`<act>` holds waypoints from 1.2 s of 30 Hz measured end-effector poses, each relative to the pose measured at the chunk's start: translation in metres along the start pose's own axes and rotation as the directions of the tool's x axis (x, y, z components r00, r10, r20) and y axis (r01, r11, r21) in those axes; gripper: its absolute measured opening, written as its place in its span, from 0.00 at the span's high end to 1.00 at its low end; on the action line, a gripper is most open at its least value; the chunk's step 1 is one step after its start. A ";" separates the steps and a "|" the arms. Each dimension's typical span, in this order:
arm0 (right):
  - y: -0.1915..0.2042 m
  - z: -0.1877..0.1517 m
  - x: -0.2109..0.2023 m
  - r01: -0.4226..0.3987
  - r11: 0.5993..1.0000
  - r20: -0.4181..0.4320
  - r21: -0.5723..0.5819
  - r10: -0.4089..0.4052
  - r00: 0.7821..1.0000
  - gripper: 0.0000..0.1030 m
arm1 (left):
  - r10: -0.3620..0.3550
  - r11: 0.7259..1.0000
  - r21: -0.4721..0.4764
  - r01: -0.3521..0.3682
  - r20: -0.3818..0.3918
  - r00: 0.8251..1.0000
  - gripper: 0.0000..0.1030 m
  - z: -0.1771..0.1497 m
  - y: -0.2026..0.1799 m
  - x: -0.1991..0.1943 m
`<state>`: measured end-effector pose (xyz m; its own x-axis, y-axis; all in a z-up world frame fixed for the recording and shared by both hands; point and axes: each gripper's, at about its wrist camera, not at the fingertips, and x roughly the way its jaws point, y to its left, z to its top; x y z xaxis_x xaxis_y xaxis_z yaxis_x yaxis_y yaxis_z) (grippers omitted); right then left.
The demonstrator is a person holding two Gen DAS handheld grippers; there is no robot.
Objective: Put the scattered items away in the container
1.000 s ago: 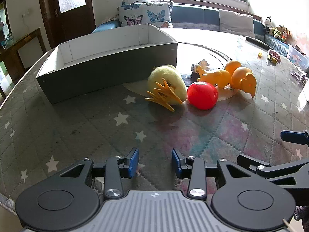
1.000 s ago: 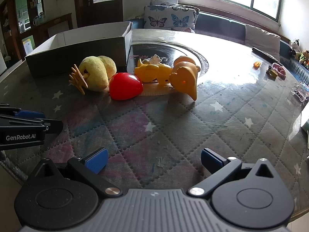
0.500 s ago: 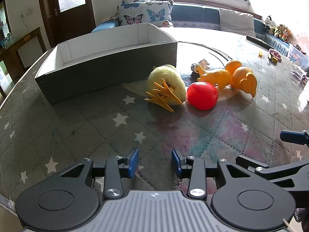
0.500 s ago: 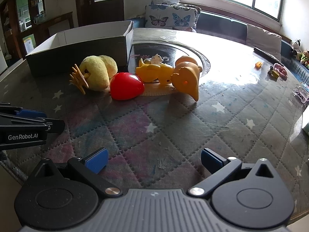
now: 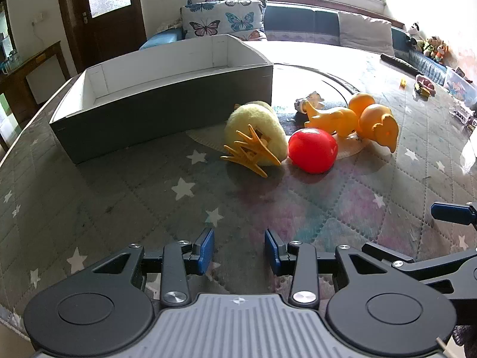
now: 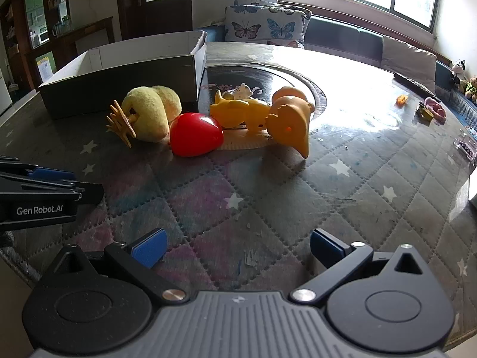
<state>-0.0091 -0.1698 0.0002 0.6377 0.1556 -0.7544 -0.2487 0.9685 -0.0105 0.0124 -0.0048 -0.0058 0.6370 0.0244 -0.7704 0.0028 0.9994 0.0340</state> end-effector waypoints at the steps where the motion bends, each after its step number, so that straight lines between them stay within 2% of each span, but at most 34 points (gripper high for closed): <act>1: 0.000 0.000 0.000 -0.001 1.000 -0.001 0.000 0.001 1.000 0.00 | 0.000 1.000 0.000 0.000 -0.001 1.000 0.61 0.000 0.000 0.000; 36: -0.001 0.015 0.014 -0.011 1.000 -0.013 0.000 0.011 1.000 0.00 | -0.010 1.000 0.019 0.010 -0.020 1.000 0.61 0.019 -0.002 0.013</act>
<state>0.0111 -0.1661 -0.0001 0.6250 0.1637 -0.7633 -0.2555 0.9668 -0.0019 0.0347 -0.0068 -0.0038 0.6218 0.0149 -0.7830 0.0237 0.9990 0.0378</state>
